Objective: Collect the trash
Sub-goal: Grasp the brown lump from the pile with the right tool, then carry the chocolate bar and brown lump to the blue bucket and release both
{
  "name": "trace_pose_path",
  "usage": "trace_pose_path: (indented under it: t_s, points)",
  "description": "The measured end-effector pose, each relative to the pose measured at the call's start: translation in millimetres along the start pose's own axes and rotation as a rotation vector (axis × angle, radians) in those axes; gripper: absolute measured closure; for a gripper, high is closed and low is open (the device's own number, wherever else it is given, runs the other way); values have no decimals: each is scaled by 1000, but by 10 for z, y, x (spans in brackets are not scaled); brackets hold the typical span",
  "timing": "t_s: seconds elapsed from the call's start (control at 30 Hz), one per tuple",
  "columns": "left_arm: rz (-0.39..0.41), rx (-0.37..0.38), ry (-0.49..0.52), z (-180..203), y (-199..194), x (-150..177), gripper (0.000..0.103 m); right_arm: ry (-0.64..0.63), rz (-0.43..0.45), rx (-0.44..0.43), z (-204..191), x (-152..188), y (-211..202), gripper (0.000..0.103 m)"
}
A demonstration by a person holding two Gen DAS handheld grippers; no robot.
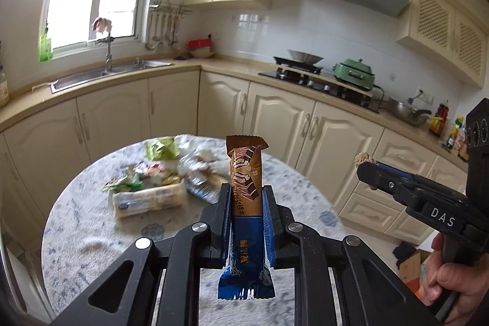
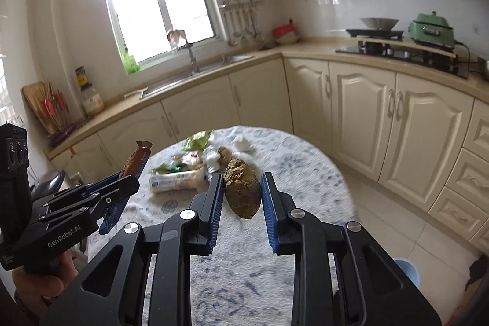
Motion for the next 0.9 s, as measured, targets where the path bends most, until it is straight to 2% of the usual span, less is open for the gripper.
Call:
trace_pose_path:
  t_s: [0.23,0.47,0.6,0.7,0.9]
  points:
    - [24,69,87,595,-34,-173,88,56,76,60,434,-31,-456,78]
    - [-29,180,181,1400,357,-263,88,158,107,185,1203,116,-850,78]
    - [-95,238,238,1920,745,-233,88,245,86,257,1794,365,-971,78]
    - [-175,281,261,2269,1115,-148,88,322,53,301,2267,608,-978,78]
    - [-343,327,296,2885,1970,74,88,478,-57,346,3168,1200,-668,78]
Point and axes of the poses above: each gripper's, at about its wrist camera, not at the fingertips, and y roughly the way its jaws point, z to its right, x to its underside, the point moved 6 cm from there along y, roughly the way its jaws point, and after that the axes turned 10 degrees about -z, right-handed, at the moved point
